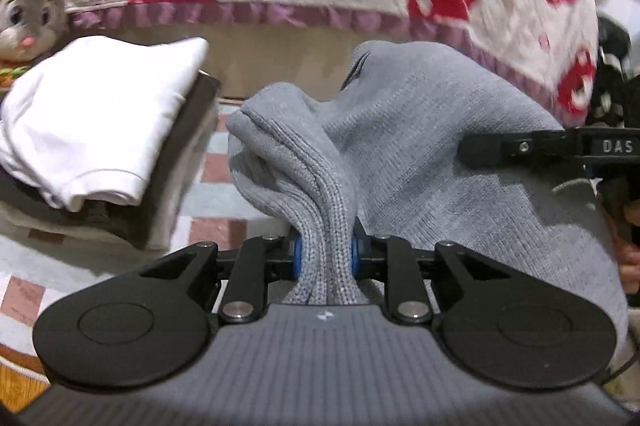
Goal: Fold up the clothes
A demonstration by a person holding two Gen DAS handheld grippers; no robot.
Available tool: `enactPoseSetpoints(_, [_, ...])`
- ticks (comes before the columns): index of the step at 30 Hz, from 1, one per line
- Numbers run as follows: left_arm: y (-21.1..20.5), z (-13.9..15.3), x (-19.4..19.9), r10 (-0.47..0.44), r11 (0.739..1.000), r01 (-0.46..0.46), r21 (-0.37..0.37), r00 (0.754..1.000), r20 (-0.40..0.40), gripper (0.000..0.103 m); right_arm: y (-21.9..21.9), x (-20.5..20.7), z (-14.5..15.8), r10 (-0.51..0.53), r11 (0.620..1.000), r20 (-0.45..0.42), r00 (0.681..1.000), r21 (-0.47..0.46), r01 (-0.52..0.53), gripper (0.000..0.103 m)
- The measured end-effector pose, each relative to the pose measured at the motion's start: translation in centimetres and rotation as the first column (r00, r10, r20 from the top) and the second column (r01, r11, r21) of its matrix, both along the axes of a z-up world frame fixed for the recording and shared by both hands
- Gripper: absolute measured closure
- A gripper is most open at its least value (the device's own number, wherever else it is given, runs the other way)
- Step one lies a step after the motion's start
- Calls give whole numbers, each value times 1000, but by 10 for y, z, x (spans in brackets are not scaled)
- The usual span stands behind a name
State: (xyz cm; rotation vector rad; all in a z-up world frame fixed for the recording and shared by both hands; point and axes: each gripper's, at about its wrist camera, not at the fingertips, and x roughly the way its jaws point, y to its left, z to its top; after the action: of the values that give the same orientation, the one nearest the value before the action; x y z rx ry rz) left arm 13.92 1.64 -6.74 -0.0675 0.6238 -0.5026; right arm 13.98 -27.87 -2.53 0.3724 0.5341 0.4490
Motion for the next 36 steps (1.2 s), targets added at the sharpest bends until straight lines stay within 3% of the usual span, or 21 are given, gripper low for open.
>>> enactPoseSetpoints(6, [54, 61, 5, 113, 993, -109, -37, 985, 129, 83, 46, 38, 72, 144, 990, 136, 980, -18, -143, 44])
enactPoseSetpoints(10, [86, 127, 24, 136, 984, -160, 84, 961, 240, 83, 87, 74, 130, 249, 968, 264, 932, -28, -250, 44])
enactPoseSetpoints(13, [113, 181, 54, 171, 957, -231, 178, 939, 300, 83, 114, 112, 168, 285, 951, 355, 890, 10, -309, 44])
enactPoseSetpoints(16, [142, 218, 99, 211, 940, -275, 203, 934, 288, 82, 132, 156, 193, 287, 929, 434, 854, 92, -359, 44])
enactPoseSetpoints(17, [153, 222, 119, 228, 938, -283, 202, 939, 257, 81, 134, 172, 192, 271, 922, 443, 854, 135, -363, 44])
enactPoseSetpoints(19, [177, 211, 164, 275, 940, -301, 161, 947, 164, 79, 136, 208, 173, 213, 916, 403, 890, 235, -325, 43])
enactPoseSetpoints(20, [189, 193, 191, 305, 939, -318, 130, 946, 112, 78, 137, 224, 156, 176, 922, 363, 915, 265, -282, 42])
enactPoseSetpoints(22, [194, 145, 236, 336, 929, -340, 144, 940, 56, 74, 139, 252, 108, 87, 944, 253, 964, 289, -161, 33])
enactPoseSetpoints(23, [192, 116, 255, 362, 914, -362, 186, 932, 34, 71, 141, 263, 80, 52, 961, 174, 983, 259, -96, 26])
enactPoseSetpoints(24, [187, 83, 267, 393, 887, -379, 264, 919, 0, 71, 144, 274, 52, 20, 976, 92, 996, 214, -39, 25])
enactPoseSetpoints(26, [171, 16, 285, 433, 815, -363, 452, 900, -58, 75, 149, 290, -6, -18, 991, -97, 995, 130, 31, 25])
enactPoseSetpoints(27, [165, 8, 280, 412, 800, -362, 478, 911, 1, 75, 146, 291, -24, -36, 991, -143, 989, 120, 54, 25])
enactPoseSetpoints(29, [155, 1, 267, 353, 779, -375, 502, 925, 142, 74, 134, 278, -40, -1, 980, -115, 993, 197, 24, 25])
enactPoseSetpoints(30, [156, 2, 262, 342, 778, -370, 507, 927, 153, 72, 129, 273, -41, 24, 974, -102, 994, 227, 0, 23])
enactPoseSetpoints(34, [183, 22, 243, 427, 819, -424, 386, 900, 85, 67, 122, 259, -43, 117, 962, -129, 985, 260, -80, 22])
enactPoseSetpoints(36, [201, 31, 226, 493, 839, -483, 250, 870, 25, 62, 120, 253, -50, 170, 943, -169, 971, 313, -111, 22])
